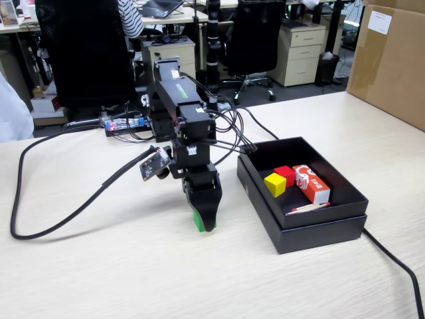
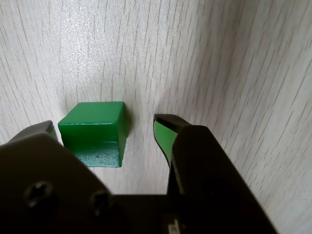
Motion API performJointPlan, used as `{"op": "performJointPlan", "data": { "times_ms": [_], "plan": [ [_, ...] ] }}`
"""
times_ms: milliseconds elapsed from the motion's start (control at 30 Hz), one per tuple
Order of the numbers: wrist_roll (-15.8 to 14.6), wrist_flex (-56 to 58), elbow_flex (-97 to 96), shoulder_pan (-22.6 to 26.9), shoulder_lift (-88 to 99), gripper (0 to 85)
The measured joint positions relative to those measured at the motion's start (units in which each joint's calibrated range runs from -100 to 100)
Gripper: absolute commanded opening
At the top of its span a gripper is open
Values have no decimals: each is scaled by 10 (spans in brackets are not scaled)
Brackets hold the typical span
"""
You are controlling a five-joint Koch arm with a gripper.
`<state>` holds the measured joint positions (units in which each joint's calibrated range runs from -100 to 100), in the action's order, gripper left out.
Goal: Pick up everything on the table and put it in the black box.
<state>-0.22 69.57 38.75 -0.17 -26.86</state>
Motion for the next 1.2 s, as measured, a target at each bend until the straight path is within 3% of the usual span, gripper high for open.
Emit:
{"op": "performJointPlan", "data": {
  "times_ms": [100, 167, 300, 467, 600, 733, 867, 967, 1067, 1200],
  "plan": [
    [-8, 0, 0, 0, 0, 55],
    [-16, 0, 0, 1, 0, 9],
    [-21, 0, -1, 1, 6, 9],
    [-21, -1, -47, 13, 142, 9],
    [-35, 0, -68, 60, 322, 9],
    [-40, 0, -69, 96, 361, 9],
    [-63, 0, -69, 145, 352, 9],
    [-70, 0, -37, 154, 307, 9],
    [-81, 1, 51, 161, 127, 9],
    [-87, 1, 62, 161, 80, 9]
  ]
}}
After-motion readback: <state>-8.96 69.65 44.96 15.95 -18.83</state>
